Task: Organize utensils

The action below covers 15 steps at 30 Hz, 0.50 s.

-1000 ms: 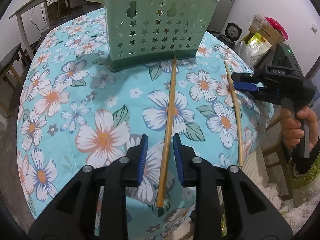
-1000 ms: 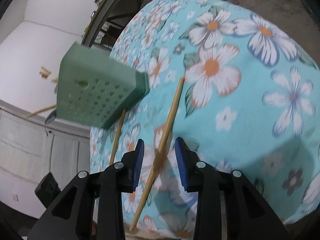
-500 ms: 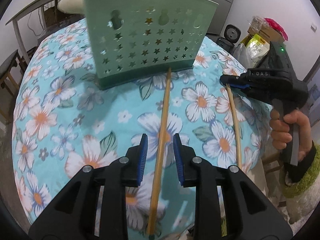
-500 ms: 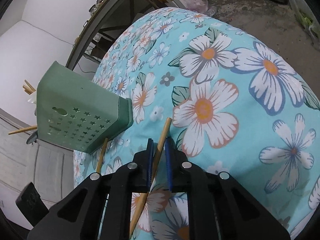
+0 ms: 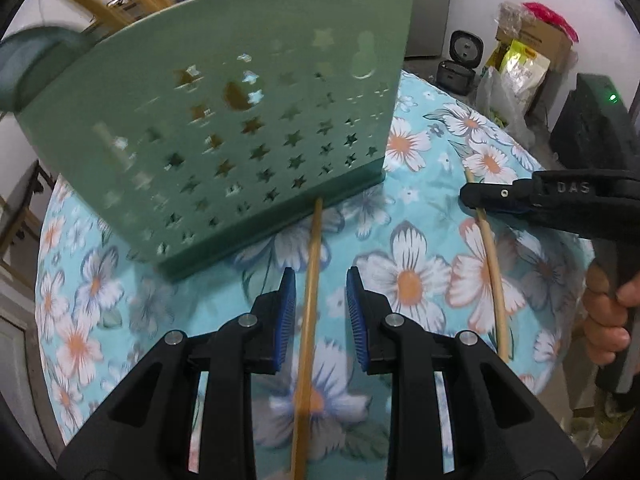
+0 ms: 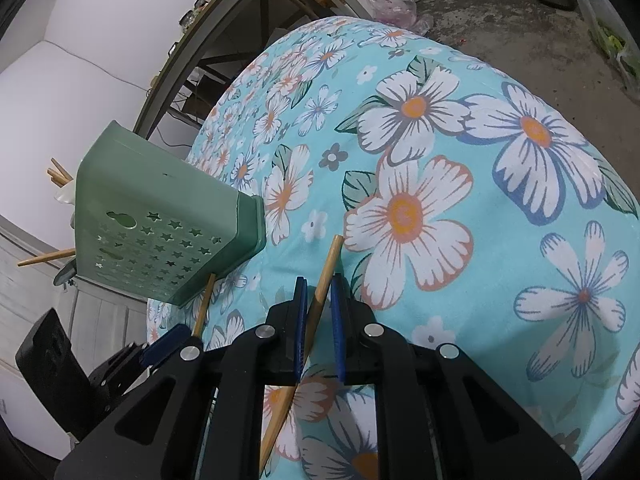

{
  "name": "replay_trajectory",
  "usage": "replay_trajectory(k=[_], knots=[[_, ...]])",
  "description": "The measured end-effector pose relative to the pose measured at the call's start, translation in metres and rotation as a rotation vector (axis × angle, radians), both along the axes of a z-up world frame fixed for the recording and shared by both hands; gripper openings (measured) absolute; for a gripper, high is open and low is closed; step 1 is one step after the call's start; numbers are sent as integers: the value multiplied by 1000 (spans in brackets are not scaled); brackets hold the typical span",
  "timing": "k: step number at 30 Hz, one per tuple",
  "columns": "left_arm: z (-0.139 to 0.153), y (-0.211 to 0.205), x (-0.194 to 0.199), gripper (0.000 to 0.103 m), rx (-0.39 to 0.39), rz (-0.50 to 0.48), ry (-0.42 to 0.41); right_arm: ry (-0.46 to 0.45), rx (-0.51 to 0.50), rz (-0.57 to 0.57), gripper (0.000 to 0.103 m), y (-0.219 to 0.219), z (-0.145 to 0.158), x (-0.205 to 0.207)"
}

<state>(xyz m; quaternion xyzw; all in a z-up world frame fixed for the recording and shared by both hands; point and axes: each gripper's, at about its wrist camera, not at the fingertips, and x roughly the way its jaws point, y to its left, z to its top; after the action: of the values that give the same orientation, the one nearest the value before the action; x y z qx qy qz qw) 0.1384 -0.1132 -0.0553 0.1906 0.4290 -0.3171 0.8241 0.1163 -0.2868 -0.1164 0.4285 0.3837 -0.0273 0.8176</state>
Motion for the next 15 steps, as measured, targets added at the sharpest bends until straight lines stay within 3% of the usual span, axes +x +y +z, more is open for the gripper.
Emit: replay_trajectory(k=[15], knots=[[-11, -28, 13, 24, 47, -2, -49, -10, 19, 10, 12, -3, -1, 0]])
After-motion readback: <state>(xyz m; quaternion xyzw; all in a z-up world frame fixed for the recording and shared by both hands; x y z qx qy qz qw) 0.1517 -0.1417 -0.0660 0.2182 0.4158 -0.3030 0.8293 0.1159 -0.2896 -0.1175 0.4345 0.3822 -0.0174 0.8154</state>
